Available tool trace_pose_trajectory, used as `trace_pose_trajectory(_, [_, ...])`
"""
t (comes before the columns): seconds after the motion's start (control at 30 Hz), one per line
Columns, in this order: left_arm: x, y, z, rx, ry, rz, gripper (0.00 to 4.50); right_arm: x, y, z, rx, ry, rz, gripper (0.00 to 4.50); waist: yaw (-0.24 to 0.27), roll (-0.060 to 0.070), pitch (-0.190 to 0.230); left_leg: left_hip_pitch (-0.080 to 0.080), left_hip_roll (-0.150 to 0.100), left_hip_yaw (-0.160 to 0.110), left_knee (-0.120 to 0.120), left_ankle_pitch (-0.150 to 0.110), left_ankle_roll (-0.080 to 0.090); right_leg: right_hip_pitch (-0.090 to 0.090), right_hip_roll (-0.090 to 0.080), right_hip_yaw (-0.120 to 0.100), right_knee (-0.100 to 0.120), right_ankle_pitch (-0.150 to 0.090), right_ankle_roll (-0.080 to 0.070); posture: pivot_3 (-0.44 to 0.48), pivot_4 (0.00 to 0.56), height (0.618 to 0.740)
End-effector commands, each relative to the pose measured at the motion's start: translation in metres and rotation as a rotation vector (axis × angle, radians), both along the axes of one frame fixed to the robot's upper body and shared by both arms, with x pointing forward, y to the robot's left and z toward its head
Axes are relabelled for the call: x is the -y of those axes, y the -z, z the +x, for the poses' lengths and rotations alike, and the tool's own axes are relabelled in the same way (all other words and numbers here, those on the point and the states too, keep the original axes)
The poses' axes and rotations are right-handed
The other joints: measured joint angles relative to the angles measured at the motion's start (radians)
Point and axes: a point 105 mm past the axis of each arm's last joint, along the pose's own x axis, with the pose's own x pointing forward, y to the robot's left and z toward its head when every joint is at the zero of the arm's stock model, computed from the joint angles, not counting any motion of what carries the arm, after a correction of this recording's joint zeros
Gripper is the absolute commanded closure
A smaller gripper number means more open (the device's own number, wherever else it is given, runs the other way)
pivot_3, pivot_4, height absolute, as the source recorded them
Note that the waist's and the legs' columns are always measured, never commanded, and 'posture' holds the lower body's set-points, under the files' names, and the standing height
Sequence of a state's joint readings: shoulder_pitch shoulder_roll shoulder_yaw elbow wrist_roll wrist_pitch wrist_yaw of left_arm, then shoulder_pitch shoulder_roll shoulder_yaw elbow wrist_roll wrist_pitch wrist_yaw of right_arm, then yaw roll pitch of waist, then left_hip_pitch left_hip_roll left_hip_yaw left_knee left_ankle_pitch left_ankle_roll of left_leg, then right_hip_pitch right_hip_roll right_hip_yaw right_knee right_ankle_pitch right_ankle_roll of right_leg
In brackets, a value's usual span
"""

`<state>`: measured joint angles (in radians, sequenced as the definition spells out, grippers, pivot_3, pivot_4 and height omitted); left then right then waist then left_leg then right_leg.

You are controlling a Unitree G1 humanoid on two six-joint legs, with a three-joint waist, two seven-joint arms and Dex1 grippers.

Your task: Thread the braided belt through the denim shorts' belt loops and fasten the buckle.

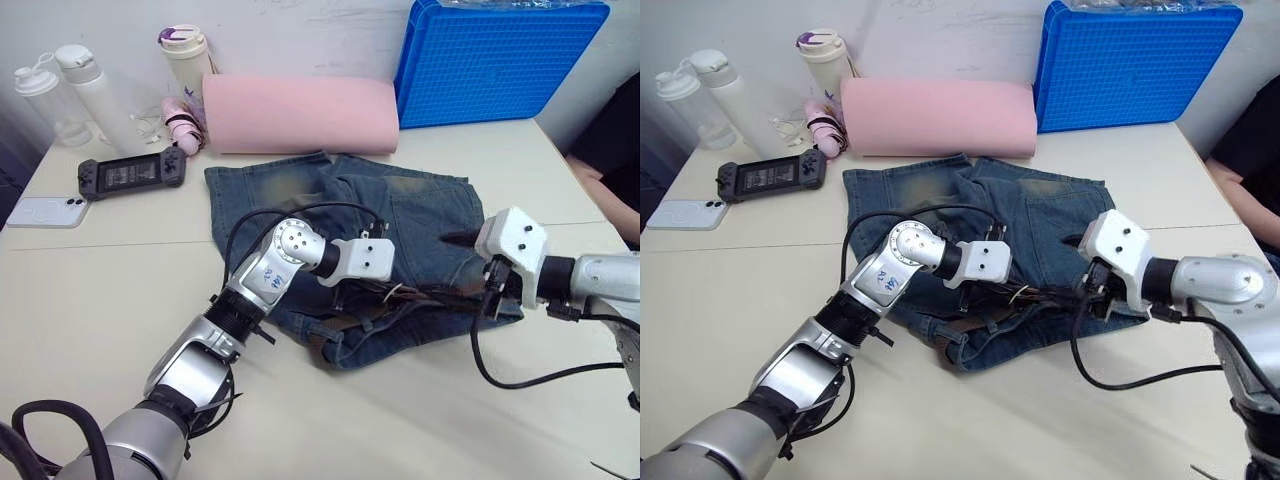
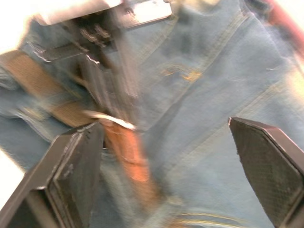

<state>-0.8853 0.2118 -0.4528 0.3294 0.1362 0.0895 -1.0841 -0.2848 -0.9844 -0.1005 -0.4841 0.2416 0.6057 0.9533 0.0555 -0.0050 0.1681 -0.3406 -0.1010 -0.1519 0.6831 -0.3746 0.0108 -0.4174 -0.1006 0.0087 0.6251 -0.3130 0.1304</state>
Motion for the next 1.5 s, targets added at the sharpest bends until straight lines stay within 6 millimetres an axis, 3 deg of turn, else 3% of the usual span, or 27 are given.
trace_pose_trajectory(0.03, [0.005, -0.005, -0.007, 0.014, 0.034, -0.024, 4.50, 0.003, 0.008, 0.012, 0.120, -0.027, -0.187, 0.03, -0.003, 0.000, 0.000, 0.000, 0.000, 0.000, 0.000, 0.000, 0.000, 0.000, 0.000, 0.000, 0.000, 0.000, 0.000, 0.000, 0.150, 0.740])
trace_pose_trajectory(0.2, [0.005, -0.002, -0.009, 0.013, 0.044, -0.016, 4.50, 0.000, 0.021, 0.021, 0.176, -0.075, -0.283, 0.03, -0.004, 0.000, 0.000, 0.000, 0.000, 0.002, 0.000, 0.000, 0.000, -0.002, 0.000, 0.000, 0.001, 0.000, 0.000, 0.000, 0.150, 0.740])
trace_pose_trajectory(0.43, [0.011, -0.007, -0.007, 0.018, 0.035, -0.037, 4.50, -0.023, 0.031, 0.008, 0.137, -0.172, -0.238, 0.03, -0.002, 0.000, 0.000, 0.000, 0.000, 0.002, 0.000, 0.000, 0.000, -0.002, 0.000, 0.000, 0.000, 0.000, 0.000, 0.000, 0.150, 0.740])
trace_pose_trajectory(0.73, [0.012, -0.006, -0.010, 0.010, 0.033, -0.047, 4.50, -0.023, 0.028, -0.001, 0.105, -0.233, -0.288, 0.03, -0.002, 0.000, 0.000, 0.000, 0.000, 0.002, 0.000, 0.000, 0.000, -0.002, 0.000, 0.000, 0.000, 0.000, 0.000, 0.000, 0.150, 0.740])
trace_pose_trajectory(1.13, [0.014, -0.006, -0.013, 0.005, 0.034, -0.051, 4.50, -0.026, 0.034, 0.009, 0.098, -0.179, -0.239, 0.03, -0.002, 0.000, 0.000, 0.000, 0.000, 0.002, 0.000, 0.000, 0.000, -0.002, 0.000, 0.000, 0.001, 0.000, 0.000, 0.000, 0.150, 0.740])
trace_pose_trajectory(1.27, [0.014, -0.007, -0.012, 0.006, 0.031, -0.051, 4.50, -0.027, 0.039, 0.006, 0.065, -0.169, -0.222, 0.89, -0.001, 0.000, 0.000, 0.000, 0.000, 0.002, 0.000, 0.000, 0.000, -0.002, 0.000, 0.000, 0.001, 0.000, 0.000, 0.000, 0.150, 0.740])
trace_pose_trajectory(1.5, [0.013, -0.011, -0.007, 0.016, 0.014, -0.062, 4.50, -0.028, 0.044, 0.002, 0.014, -0.157, -0.176, 3.98, -0.002, 0.000, 0.000, 0.000, 0.000, 0.002, 0.000, 0.000, 0.000, -0.002, 0.000, 0.000, 0.001, 0.000, 0.000, 0.000, 0.150, 0.740])
